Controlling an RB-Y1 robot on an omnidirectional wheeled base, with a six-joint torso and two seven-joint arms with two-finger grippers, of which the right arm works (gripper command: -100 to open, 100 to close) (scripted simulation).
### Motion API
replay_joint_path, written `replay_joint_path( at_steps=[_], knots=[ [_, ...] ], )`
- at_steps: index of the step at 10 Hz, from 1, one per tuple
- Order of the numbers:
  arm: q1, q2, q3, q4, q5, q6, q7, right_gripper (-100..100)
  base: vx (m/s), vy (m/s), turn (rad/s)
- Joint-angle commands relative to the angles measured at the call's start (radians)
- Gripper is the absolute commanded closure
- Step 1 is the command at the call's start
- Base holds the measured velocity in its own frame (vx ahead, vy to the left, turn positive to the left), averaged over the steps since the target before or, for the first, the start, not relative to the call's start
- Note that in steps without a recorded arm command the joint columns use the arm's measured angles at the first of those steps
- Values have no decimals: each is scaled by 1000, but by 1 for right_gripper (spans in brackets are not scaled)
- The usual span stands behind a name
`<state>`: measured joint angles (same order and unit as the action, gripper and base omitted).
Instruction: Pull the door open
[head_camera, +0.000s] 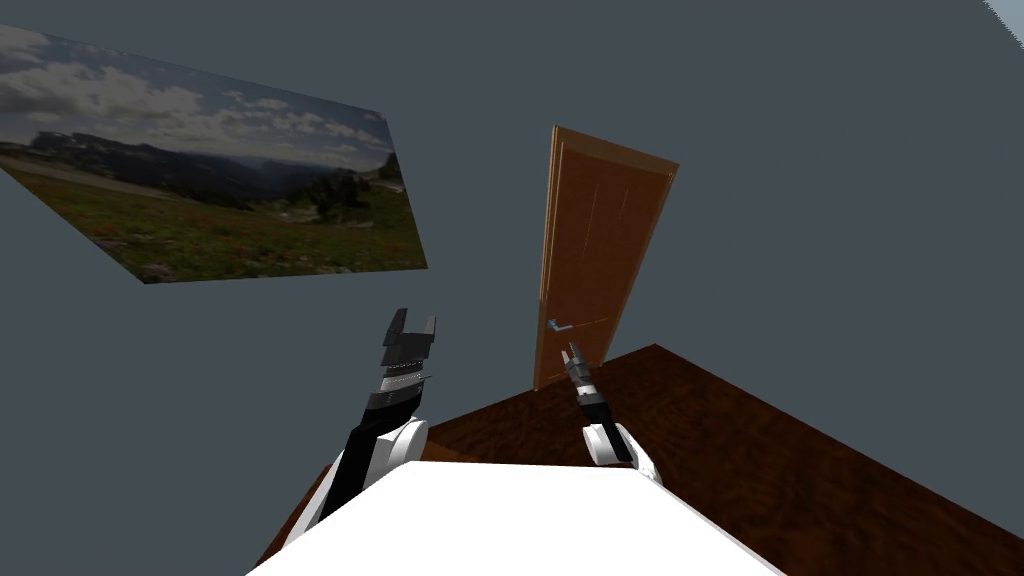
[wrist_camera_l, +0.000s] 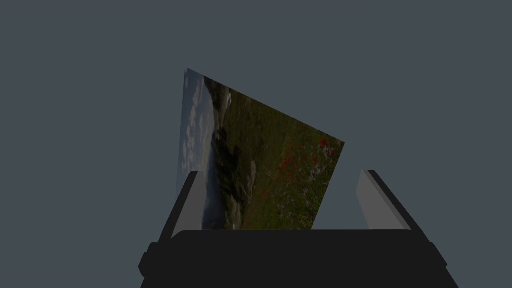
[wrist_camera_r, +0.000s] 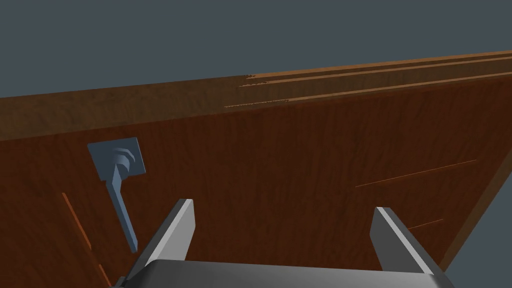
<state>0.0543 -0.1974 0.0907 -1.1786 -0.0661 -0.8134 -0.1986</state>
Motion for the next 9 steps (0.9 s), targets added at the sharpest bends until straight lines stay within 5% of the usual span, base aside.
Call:
replay_joint_path(
  at_steps=[1, 9],
  knots=[
    [-8, -3, 2, 37, 0, -8, -3, -100, 41, -72, 40],
    [-83, -30, 16, 256, 2, -43, -23, -100, 39, -75, 75]
  ],
)
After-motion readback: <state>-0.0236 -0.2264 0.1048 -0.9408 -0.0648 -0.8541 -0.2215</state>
